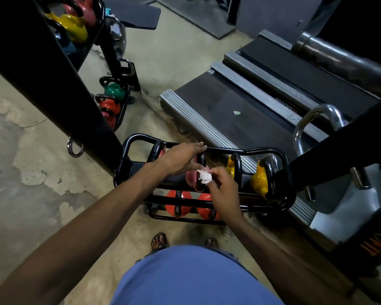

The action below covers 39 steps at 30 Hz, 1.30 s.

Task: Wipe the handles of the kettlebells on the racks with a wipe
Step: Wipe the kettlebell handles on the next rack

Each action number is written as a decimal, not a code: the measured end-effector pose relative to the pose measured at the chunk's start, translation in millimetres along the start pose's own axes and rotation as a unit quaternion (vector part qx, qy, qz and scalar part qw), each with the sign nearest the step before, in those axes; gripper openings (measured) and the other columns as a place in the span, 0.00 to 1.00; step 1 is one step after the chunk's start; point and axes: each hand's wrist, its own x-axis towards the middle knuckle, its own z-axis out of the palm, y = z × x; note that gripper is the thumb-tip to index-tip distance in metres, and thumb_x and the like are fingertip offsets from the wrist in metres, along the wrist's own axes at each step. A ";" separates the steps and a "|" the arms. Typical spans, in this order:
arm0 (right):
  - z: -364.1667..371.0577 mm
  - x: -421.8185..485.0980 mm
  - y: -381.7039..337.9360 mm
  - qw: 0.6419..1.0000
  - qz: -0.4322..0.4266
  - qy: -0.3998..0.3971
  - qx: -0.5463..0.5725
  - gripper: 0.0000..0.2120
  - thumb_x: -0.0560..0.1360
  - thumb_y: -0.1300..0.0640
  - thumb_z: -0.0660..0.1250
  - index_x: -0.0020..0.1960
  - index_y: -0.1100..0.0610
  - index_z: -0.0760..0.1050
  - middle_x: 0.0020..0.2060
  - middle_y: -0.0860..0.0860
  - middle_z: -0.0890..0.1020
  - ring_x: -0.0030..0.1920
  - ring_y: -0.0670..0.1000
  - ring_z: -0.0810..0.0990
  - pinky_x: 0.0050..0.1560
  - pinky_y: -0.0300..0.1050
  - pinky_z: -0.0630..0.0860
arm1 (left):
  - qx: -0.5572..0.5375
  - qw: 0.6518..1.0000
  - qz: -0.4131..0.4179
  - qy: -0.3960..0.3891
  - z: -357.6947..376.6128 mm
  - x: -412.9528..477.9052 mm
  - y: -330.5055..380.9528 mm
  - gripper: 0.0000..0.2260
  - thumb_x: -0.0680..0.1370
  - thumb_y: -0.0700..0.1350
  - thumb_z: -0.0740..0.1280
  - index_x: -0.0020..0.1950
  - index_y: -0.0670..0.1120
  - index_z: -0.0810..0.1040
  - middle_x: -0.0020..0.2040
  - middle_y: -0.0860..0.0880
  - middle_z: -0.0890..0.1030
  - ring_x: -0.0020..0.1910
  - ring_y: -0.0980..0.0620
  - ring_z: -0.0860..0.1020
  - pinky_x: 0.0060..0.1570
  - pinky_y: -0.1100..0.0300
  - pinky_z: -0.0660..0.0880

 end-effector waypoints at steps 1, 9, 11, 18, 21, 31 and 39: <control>2.8 6.5 -1.4 0.997 0.051 -0.020 0.057 0.06 0.80 0.60 0.69 0.56 0.54 0.76 0.50 0.47 0.81 0.48 0.43 0.81 0.44 0.34 0.77 | 0.002 1.000 0.002 -0.003 -0.6 -0.5 -1.3 0.35 0.76 0.55 0.73 0.79 0.45 0.64 0.79 0.46 0.63 0.77 0.49 0.63 0.74 0.56 0.61; 0.6 26.2 -1.9 0.964 0.170 -0.097 0.177 0.12 0.75 0.69 0.67 0.51 0.55 0.81 0.48 0.50 0.85 0.48 0.48 0.83 0.49 0.46 0.80 | 0.034 0.998 0.026 -0.049 -14.1 6.9 -2.8 0.27 0.82 0.48 0.65 0.79 0.44 0.63 0.80 0.45 0.61 0.78 0.49 0.62 0.74 0.56 0.59; 1.2 12.1 6.3 0.982 0.121 -0.067 0.131 0.07 0.76 0.64 0.71 0.48 0.52 0.80 0.45 0.47 0.85 0.46 0.44 0.83 0.46 0.43 0.79 | 0.048 0.997 0.030 -0.054 -14.0 9.7 -3.1 0.28 0.81 0.48 0.67 0.79 0.44 0.63 0.80 0.46 0.61 0.78 0.48 0.62 0.74 0.56 0.61; 27.0 -22.5 18.1 0.973 -0.140 0.060 -0.174 0.04 0.77 0.59 0.71 0.46 0.57 0.77 0.45 0.50 0.77 0.43 0.47 0.75 0.38 0.39 0.73 | 0.068 0.995 0.033 -0.059 -13.7 17.8 -6.2 0.29 0.79 0.47 0.70 0.79 0.43 0.65 0.79 0.44 0.63 0.77 0.47 0.64 0.73 0.56 0.62; 24.7 -15.3 19.9 0.872 -0.354 0.038 -0.335 0.05 0.76 0.59 0.71 0.45 0.58 0.76 0.44 0.55 0.78 0.43 0.53 0.73 0.39 0.46 0.72 | 0.076 0.994 0.038 -0.062 -13.7 17.4 -5.5 0.29 0.80 0.47 0.69 0.79 0.43 0.65 0.79 0.44 0.63 0.77 0.47 0.64 0.73 0.55 0.63; 36.9 30.8 -3.1 0.586 -0.379 -0.164 -0.697 0.17 0.81 0.59 0.55 0.62 0.64 0.78 0.58 0.62 0.79 0.65 0.66 0.71 0.74 0.75 0.43 | 0.149 0.984 0.062 -0.079 -20.5 22.5 2.2 0.18 0.80 0.45 0.65 0.69 0.43 0.75 0.67 0.40 0.77 0.65 0.39 0.77 0.62 0.46 0.75; 15.5 13.7 -11.9 0.599 -0.467 -0.130 -0.637 0.13 0.76 0.62 0.66 0.60 0.62 0.78 0.58 0.62 0.78 0.62 0.64 0.70 0.65 0.63 0.68 | 0.129 0.988 0.050 -0.070 -20.8 20.7 -4.4 0.19 0.79 0.51 0.68 0.67 0.46 0.76 0.66 0.43 0.78 0.64 0.42 0.77 0.60 0.48 0.76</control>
